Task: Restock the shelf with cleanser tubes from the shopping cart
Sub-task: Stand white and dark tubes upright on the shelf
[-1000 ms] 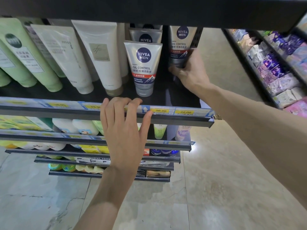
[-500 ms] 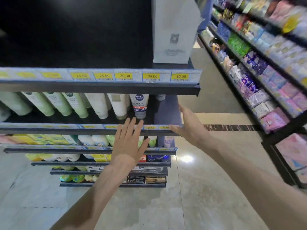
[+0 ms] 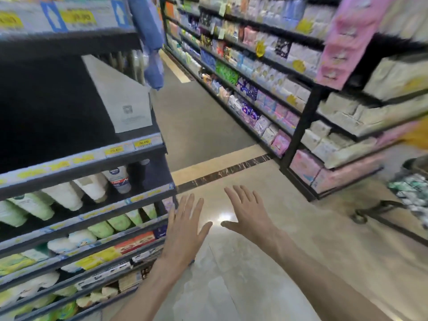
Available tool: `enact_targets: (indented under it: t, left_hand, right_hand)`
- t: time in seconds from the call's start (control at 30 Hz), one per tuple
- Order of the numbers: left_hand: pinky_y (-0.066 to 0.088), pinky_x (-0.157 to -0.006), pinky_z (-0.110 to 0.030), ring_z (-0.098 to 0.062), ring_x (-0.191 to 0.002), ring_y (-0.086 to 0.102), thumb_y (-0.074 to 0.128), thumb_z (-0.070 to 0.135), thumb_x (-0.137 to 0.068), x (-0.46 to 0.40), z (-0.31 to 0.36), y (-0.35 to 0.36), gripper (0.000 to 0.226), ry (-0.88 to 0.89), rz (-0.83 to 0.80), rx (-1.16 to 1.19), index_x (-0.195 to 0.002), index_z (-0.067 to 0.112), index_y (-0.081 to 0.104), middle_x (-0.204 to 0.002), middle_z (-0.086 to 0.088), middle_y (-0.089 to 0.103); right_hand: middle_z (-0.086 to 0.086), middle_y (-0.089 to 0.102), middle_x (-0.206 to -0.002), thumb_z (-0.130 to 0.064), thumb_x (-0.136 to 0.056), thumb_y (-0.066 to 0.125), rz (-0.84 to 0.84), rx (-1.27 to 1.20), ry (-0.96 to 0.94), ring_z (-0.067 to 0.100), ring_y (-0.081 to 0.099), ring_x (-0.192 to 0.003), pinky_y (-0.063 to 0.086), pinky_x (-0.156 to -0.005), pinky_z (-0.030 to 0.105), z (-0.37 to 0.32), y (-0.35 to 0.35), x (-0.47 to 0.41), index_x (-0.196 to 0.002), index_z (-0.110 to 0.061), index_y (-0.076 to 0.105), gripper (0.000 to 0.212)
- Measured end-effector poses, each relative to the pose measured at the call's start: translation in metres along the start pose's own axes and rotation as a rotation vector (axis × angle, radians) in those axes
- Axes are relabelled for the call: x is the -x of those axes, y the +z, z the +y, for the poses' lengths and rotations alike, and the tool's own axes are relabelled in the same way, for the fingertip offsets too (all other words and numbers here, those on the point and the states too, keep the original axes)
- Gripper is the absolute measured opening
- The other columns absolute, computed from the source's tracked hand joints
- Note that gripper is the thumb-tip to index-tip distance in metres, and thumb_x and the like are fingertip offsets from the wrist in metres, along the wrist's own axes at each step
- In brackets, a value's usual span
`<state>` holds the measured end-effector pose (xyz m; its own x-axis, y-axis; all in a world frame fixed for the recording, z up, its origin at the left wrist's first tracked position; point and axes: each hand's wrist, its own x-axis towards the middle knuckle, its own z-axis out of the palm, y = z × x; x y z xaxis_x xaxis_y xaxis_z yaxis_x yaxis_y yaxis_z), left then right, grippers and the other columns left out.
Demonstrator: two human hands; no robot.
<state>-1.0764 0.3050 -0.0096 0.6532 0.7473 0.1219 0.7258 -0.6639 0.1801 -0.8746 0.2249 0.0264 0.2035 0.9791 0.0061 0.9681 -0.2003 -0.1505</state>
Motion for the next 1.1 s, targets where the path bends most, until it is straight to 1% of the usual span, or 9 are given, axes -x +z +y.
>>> enact_targets:
  t: [0.07, 0.13, 0.3, 0.4, 0.47, 0.73, 0.93, 1.03, 1.1]
  left_hand:
    - [0.003, -0.127, -0.047, -0.024, -0.160, 0.013, 0.021, 0.067, -0.103, -0.008, 0.028, 0.001, 0.072, 0.061, 0.011, 0.025, -0.163, 0.027, 0.028, -0.171, -0.003, 0.023]
    - [0.005, -0.127, -0.049, -0.026, -0.160, 0.014, 0.021, 0.066, -0.104, -0.019, 0.057, 0.006, 0.072, 0.123, 0.001, 0.019, -0.163, 0.025, 0.029, -0.171, -0.004, 0.024]
    - [0.014, -0.128, -0.053, -0.026, -0.160, 0.012, 0.016, 0.067, -0.104, -0.045, 0.147, 0.026, 0.074, 0.279, -0.083, 0.001, -0.164, 0.026, 0.026, -0.172, -0.004, 0.019]
    - [0.013, -0.124, -0.051, -0.029, -0.157, 0.024, 0.020, 0.066, -0.104, -0.059, 0.213, 0.040, 0.072, 0.381, -0.109, 0.010, -0.161, 0.025, 0.034, -0.169, -0.006, 0.029]
    - [0.013, -0.122, -0.051, -0.030, -0.156, 0.028, 0.020, 0.066, -0.104, -0.068, 0.260, 0.051, 0.072, 0.431, -0.117, 0.004, -0.159, 0.023, 0.038, -0.166, -0.006, 0.035]
    - [0.013, -0.126, -0.051, -0.028, -0.159, 0.019, 0.021, 0.066, -0.103, -0.101, 0.431, 0.095, 0.072, 0.559, -0.136, -0.007, -0.161, 0.025, 0.033, -0.170, -0.005, 0.026]
    - [0.016, -0.121, -0.051, -0.031, -0.152, 0.036, 0.029, 0.063, -0.102, -0.140, 0.535, 0.128, 0.069, 0.686, -0.216, -0.018, -0.156, 0.022, 0.045, -0.163, -0.008, 0.040]
    - [0.017, -0.120, -0.051, -0.032, -0.149, 0.041, 0.033, 0.062, -0.101, -0.166, 0.578, 0.148, 0.067, 0.746, -0.242, -0.003, -0.153, 0.022, 0.049, -0.161, -0.009, 0.044]
    - [0.021, -0.119, -0.051, -0.032, -0.146, 0.046, 0.034, 0.061, -0.101, -0.190, 0.607, 0.163, 0.067, 0.790, -0.262, 0.002, -0.150, 0.020, 0.053, -0.158, -0.011, 0.048]
  right_hand:
    - [0.009, 0.020, -0.168, -0.067, -0.089, 0.062, 0.005, 0.003, 0.064, 0.034, 0.015, -0.156, 0.020, -0.122, 0.052, 0.029, 0.000, 0.025, -0.162, -0.021, 0.015, 0.098]
    - [0.009, 0.024, -0.167, -0.069, -0.088, 0.061, 0.028, -0.013, 0.135, 0.035, 0.018, -0.155, 0.021, -0.121, 0.053, 0.058, -0.003, 0.049, -0.162, -0.021, 0.019, 0.097]
    - [0.008, 0.015, -0.170, -0.073, -0.089, 0.056, 0.029, -0.010, 0.307, 0.033, 0.010, -0.157, 0.016, -0.124, 0.053, 0.142, -0.011, 0.109, -0.163, -0.025, 0.011, 0.099]
    - [0.007, 0.019, -0.169, -0.075, -0.087, 0.055, 0.047, 0.013, 0.380, 0.033, 0.015, -0.157, 0.021, -0.123, 0.053, 0.199, -0.014, 0.142, -0.163, -0.024, 0.015, 0.100]
    - [0.006, 0.018, -0.169, -0.076, -0.087, 0.054, 0.035, 0.004, 0.432, 0.032, 0.014, -0.157, 0.019, -0.123, 0.053, 0.238, -0.017, 0.163, -0.163, -0.024, 0.015, 0.100]
    - [0.009, 0.019, -0.169, -0.075, -0.089, 0.053, 0.027, 0.005, 0.570, 0.034, 0.014, -0.156, 0.017, -0.124, 0.053, 0.388, -0.042, 0.244, -0.163, -0.023, 0.014, 0.099]
    - [0.009, 0.034, -0.162, -0.075, -0.085, 0.057, 0.065, 0.006, 0.717, 0.034, 0.029, -0.151, 0.027, -0.119, 0.052, 0.478, -0.051, 0.285, -0.160, -0.020, 0.028, 0.097]
    - [0.007, 0.030, -0.164, -0.075, -0.087, 0.054, 0.050, -0.002, 0.789, 0.032, 0.026, -0.152, 0.024, -0.120, 0.051, 0.520, -0.052, 0.294, -0.161, -0.020, 0.024, 0.096]
    - [0.007, 0.036, -0.160, -0.077, -0.086, 0.053, 0.058, 0.020, 0.835, 0.032, 0.030, -0.150, 0.028, -0.119, 0.052, 0.551, -0.053, 0.295, -0.159, -0.020, 0.029, 0.096]
